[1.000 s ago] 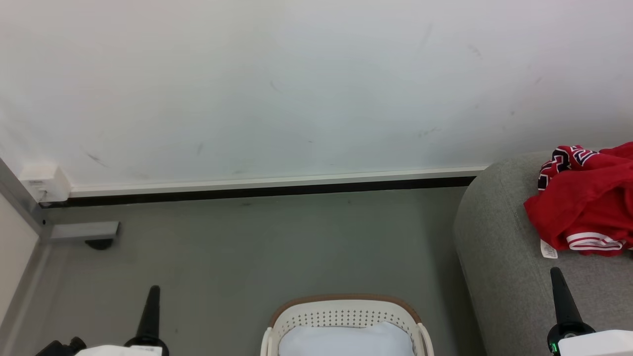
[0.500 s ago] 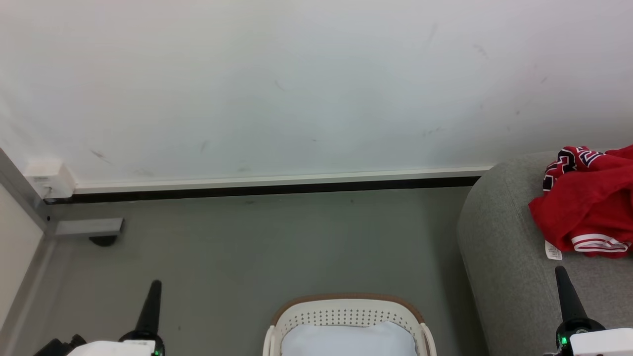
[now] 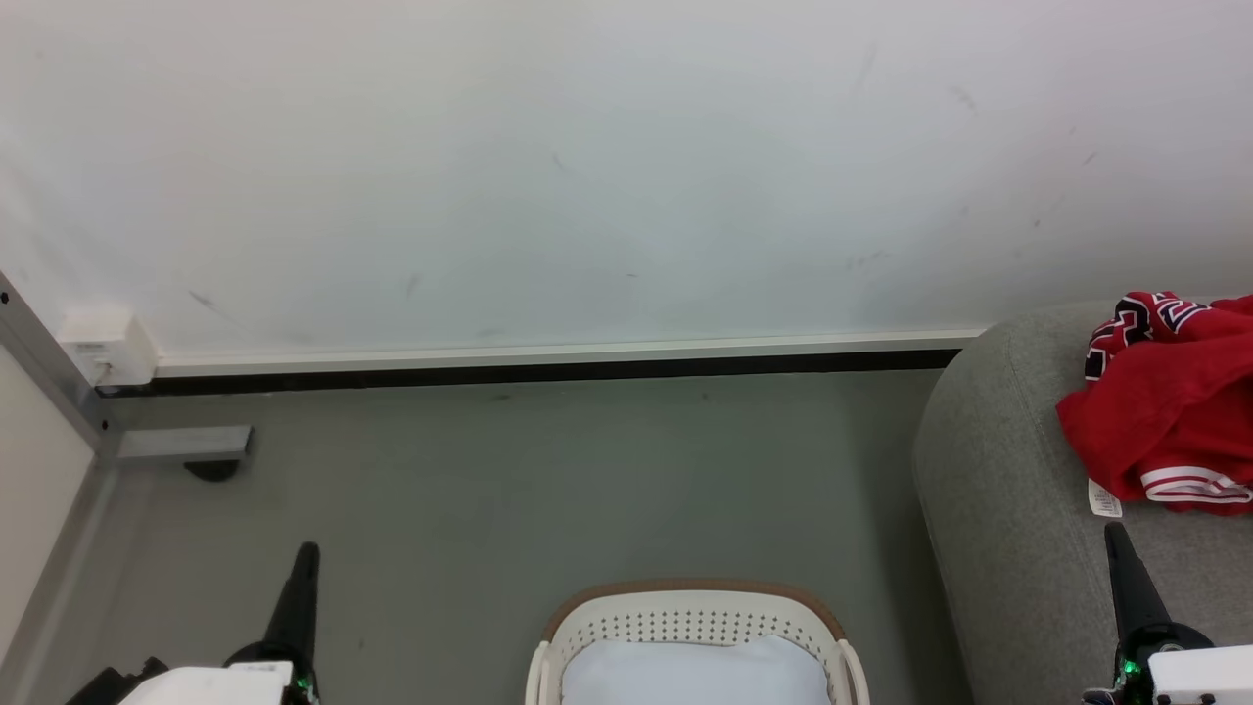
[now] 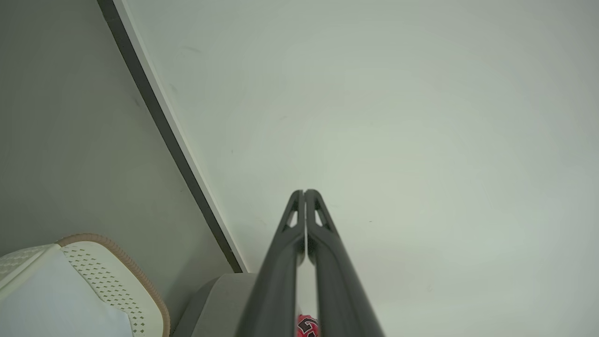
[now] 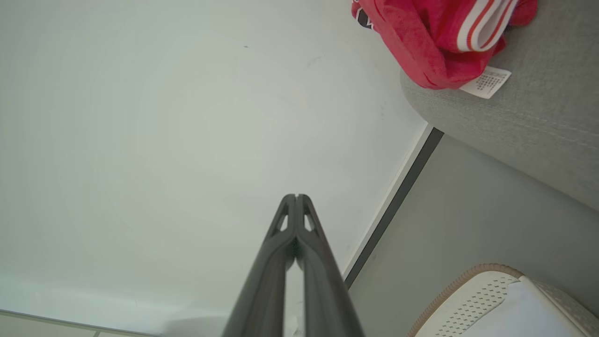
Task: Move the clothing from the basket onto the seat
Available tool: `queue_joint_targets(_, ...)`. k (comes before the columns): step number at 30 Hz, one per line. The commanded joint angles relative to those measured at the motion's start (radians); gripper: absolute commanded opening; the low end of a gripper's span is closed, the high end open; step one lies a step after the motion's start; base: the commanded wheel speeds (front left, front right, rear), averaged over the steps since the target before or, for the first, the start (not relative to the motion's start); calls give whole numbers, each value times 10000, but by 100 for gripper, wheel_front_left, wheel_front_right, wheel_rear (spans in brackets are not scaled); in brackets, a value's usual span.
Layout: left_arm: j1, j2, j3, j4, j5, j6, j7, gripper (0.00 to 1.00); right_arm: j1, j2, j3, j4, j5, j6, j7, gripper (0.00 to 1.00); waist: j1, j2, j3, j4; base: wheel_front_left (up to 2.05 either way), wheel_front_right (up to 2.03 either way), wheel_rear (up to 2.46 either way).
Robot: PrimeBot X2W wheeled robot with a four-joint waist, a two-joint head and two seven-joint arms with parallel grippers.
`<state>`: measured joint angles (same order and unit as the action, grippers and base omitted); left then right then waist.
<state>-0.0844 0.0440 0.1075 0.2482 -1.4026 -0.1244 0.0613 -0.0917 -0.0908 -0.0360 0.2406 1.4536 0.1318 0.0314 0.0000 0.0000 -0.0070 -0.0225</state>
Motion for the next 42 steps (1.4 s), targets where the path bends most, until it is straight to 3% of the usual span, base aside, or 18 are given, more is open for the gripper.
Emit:
queue_joint_targets(1, -156, 90, 48, -20, -219, -67, 63, 0, -155, 4, -67, 2, 239, -16, 50, 0, 0, 0, 3, 9, 0, 0, 0)
queue_joint_targets(28, -378, 97, 104, 47, -2129, -92, 573, 0, -269, 130, -443, 99, 1934, -21, 551, 0, 0, 0, 70, 220, 0, 0, 0)
queue_joint_targets(42, -373, 95, 104, 48, -2149, -92, 586, 0, -250, 137, -467, 99, 1923, -21, 566, 0, 0, 0, 72, 225, 0, 0, 0)
